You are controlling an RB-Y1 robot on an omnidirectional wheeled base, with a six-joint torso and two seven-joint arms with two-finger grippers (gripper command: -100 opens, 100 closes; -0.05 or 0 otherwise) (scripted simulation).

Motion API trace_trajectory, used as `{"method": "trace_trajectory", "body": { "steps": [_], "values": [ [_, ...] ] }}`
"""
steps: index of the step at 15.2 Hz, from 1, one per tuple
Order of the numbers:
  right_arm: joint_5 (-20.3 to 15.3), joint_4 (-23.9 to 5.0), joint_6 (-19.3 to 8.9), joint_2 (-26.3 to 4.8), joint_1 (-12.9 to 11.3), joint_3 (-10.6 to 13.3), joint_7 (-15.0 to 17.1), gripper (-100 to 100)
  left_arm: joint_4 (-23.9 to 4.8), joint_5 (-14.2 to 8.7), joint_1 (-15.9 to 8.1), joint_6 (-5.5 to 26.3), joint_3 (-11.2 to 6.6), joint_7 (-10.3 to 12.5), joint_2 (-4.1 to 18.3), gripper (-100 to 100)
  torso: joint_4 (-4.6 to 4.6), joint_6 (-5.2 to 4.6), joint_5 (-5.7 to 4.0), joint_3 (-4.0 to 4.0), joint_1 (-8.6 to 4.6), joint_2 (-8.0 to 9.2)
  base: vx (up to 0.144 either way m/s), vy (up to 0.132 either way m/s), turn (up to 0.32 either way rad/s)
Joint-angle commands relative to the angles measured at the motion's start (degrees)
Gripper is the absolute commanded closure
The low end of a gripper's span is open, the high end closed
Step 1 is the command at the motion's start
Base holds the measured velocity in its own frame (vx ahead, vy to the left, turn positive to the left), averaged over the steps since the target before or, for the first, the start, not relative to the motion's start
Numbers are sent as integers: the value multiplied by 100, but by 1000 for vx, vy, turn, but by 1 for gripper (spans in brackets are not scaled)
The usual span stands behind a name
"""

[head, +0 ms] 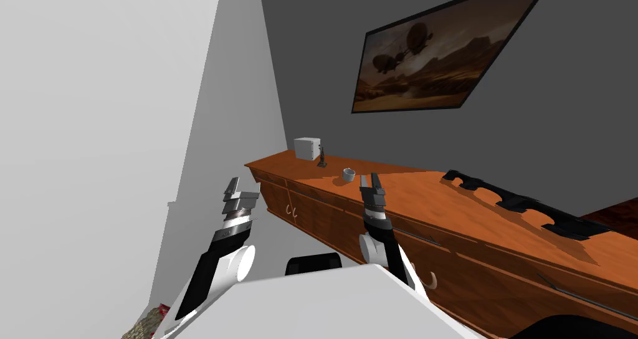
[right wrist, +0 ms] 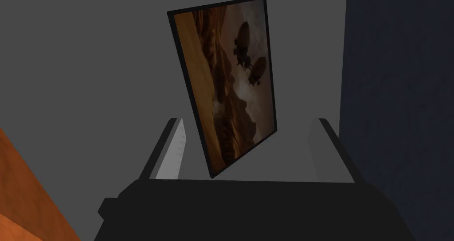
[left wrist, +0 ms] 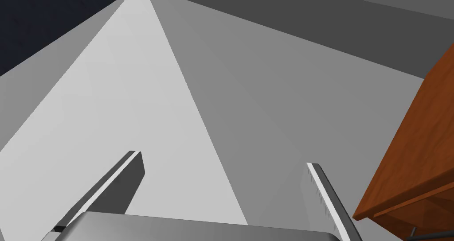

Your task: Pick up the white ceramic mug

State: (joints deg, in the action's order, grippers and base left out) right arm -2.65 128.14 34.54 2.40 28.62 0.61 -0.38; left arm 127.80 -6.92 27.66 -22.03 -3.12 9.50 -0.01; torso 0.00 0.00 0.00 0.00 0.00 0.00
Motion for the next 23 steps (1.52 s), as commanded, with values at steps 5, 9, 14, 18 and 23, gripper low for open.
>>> {"method": "trace_trajectory", "body": {
  "steps": [5, 9, 14, 18, 23],
  "values": [
    [-88, -237, 62, -695, -76, -108, 66, -100, 0, 0, 0, 0, 0, 0, 0, 0, 2, 0, 0, 6, 1, 10, -22, 9, 41],
    [-161, -431, 116, -1118, -132, -191, 120, -100, 0, 0, 0, 0, 0, 0, 0, 0, 1, 1, 0, 4, -1, 6, -13, 6, 48],
    [-254, -670, 184, -1703, -197, -289, 188, -100, 0, 0, 0, 0, 0, 0, 0, 0, 1, 0, 0, 2, -2, 4, -10, 5, 53],
    [-307, -804, 223, -2144, -231, -341, 227, -100, 0, 0, 0, 0, 0, 0, 0, 0, 1, 1, 0, 2, -3, 3, -8, 3, 58],
    [-425, -1098, 312, -2783, -300, -450, 313, -100, 0, 0, 0, 0, 0, 0, 0, 0, 0, 2, 0, 1, -2, 1, -6, 4, 62]
  ]
}}
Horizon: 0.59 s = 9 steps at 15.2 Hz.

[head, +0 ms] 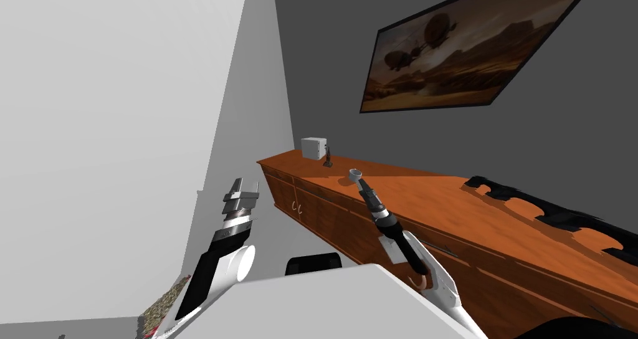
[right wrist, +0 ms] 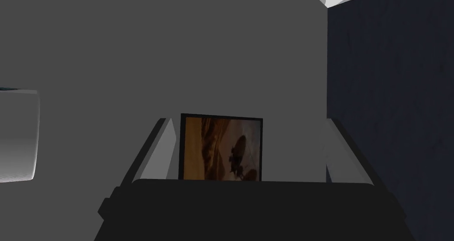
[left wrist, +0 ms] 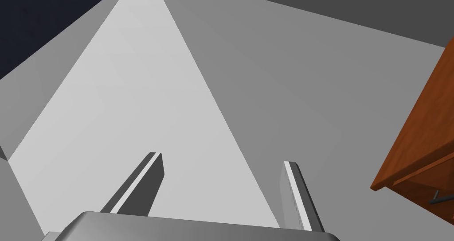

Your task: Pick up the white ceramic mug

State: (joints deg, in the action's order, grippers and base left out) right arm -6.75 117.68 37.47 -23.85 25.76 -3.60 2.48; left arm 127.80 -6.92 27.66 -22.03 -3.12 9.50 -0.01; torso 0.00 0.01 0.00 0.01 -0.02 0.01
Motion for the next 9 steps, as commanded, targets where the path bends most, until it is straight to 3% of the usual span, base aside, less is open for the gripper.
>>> {"method": "trace_trajectory", "body": {
  "steps": [1, 2, 4, 5, 9],
  "values": [
    [-15, -51, 19, -243, -14, -29, 26, -100, 0, 0, 0, 0, 0, 0, 0, 0, 0, 0, 0, 0, 0, 0, -3, 1, 29],
    [-80, -209, 68, -402, -47, -84, 73, -100, 0, 0, 0, 0, 0, 0, 0, 0, 0, -1, 0, 0, 0, 0, -4, 4, 79],
    [-80, -209, 68, -628, -47, -84, 73, -100, 0, 0, 0, 0, 0, 0, 0, 0, 0, 0, 0, 0, 0, -1, -4, 2, 53],
    [-148, -372, 119, -775, -79, -139, 121, -100, 0, 0, 0, 0, 0, 0, 0, 0, 0, -1, 0, 0, -1, -1, -4, 3, 73],
    [-219, -541, 173, -1303, -110, -193, 172, -100, 0, 0, 0, 0, 0, 0, 0, 0, 0, 1, 0, -1, -1, -2, -3, 2, 70]
  ]
}}
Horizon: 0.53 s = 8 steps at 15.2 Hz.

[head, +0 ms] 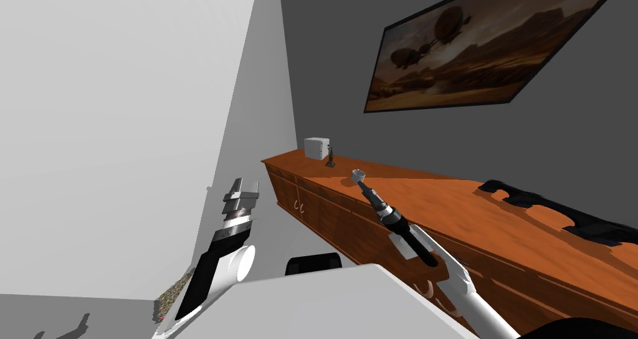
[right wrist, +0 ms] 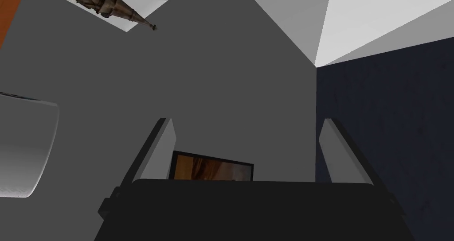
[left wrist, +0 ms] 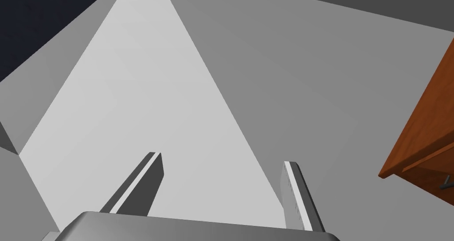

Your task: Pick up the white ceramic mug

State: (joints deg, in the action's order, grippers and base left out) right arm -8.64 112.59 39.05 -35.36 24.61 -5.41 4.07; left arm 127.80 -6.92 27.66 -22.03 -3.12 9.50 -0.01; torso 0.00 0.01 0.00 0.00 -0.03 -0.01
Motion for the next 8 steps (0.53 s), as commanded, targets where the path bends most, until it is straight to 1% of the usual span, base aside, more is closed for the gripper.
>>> {"method": "trace_trajectory", "body": {
  "steps": [1, 2, 4, 5, 6, 8],
  "values": [
    [-30, -32, 14, -284, 5, -12, 13, -100, 0, 0, 0, 0, 0, 0, 0, 0, 0, 0, 0, 0, 0, 0, -2, 0, 29],
    [-105, -206, 71, -416, -23, -64, 65, -100, 0, 0, 0, 0, 0, 0, 0, 0, 0, -1, 0, 0, 0, 0, -2, 2, 82],
    [-105, -206, 71, -686, -23, -64, 65, -100, 0, 0, 0, 0, 0, 0, 0, 0, 0, 1, 0, 0, 0, -1, -1, 0, 73],
    [-105, -206, 71, -703, -23, -64, 65, -100, 0, 0, 0, 0, 0, 0, 0, 0, 0, -1, 0, 0, 0, 0, 0, 0, 0],
    [-182, -383, 129, -907, -49, -113, 119, -100, 0, 0, 0, 0, 0, 0, 0, 0, 0, -2, 0, 0, 1, 0, -1, 2, 81],
    [-182, -383, 129, -1130, -49, -113, 119, -100, 0, 0, 0, 0, 0, 0, 0, 0, 0, 1, 0, -1, 1, -1, -1, 0, 75]
  ]
}}
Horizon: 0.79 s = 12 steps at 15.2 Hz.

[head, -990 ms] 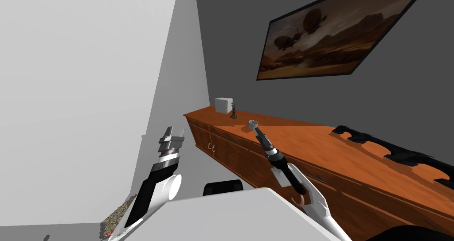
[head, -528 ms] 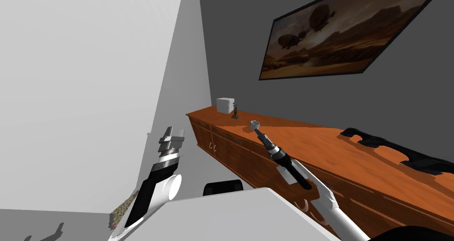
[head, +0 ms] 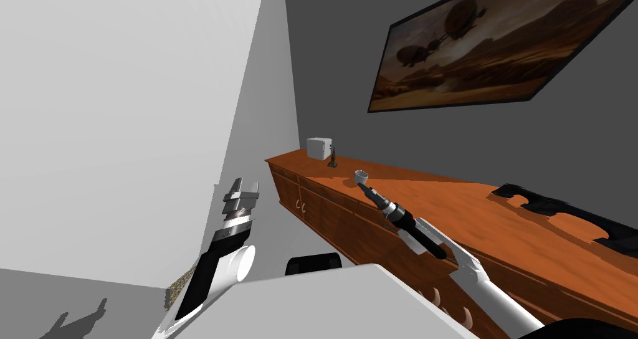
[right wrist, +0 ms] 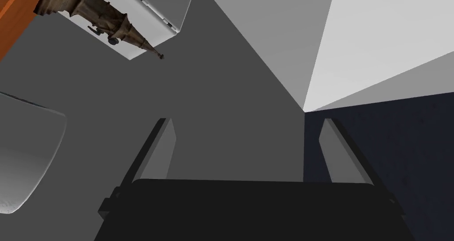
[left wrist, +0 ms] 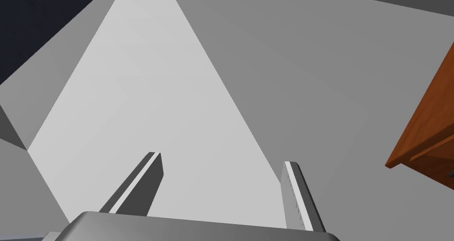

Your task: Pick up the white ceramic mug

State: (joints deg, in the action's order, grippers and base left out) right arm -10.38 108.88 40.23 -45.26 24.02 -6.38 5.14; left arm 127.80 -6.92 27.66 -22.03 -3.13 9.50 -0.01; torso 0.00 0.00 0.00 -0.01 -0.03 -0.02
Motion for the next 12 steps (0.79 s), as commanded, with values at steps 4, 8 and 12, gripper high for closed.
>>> {"method": "trace_trajectory", "body": {
  "steps": [4, 8, 12],
  "values": [
    [-88, -192, 72, -573, -12, -62, 66, -100, 0, 0, 0, 0, 0, 0, 0, 0, 0, 0, 0, 0, 0, 0, 0, -1, 51],
    [-254, -556, 199, -1141, -45, -143, 179, -100, 0, 0, 0, 0, 0, 0, 0, 0, 0, 0, 0, 0, 1, -1, 1, 0, 81],
    [-340, -738, 265, -1629, -54, -176, 237, -100, 0, 0, 0, 0, 0, 0, 0, 0, 0, -1, 0, 0, 1, -1, 1, -1, 57]
  ]
}}
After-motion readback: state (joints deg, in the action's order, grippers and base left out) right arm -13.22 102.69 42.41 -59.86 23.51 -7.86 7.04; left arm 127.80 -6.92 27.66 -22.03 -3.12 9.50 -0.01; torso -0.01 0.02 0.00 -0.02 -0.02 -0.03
